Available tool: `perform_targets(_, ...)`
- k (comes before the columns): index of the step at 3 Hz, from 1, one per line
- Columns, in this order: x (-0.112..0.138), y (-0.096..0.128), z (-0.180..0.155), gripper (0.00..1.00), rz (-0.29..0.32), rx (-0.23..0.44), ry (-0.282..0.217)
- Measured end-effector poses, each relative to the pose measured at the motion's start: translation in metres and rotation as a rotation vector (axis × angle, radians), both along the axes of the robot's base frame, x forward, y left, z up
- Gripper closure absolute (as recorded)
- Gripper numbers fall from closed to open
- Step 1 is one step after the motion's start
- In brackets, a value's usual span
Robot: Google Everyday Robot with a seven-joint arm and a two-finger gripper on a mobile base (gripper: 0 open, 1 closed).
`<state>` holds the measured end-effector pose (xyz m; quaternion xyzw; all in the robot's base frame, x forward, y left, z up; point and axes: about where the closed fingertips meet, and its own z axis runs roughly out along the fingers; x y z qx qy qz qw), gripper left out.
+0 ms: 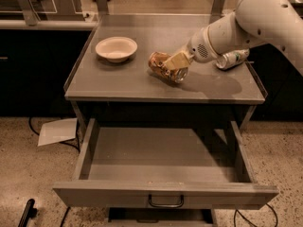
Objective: Pick orange can from top drawer and place on counter
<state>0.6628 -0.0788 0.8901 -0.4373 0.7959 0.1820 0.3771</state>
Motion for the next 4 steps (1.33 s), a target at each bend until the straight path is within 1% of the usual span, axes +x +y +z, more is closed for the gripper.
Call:
perform_targets(2, 0.0, 0.0001, -0.0001, 0.12, 0.0, 0.0, 0.0)
perform_targets(3, 0.0, 0.0001, -0.0001, 0.0, 0.0, 0.0, 0.0)
perform_targets(4, 0.0, 0.0001, -0.0001, 0.0, 0.0, 0.0, 0.0)
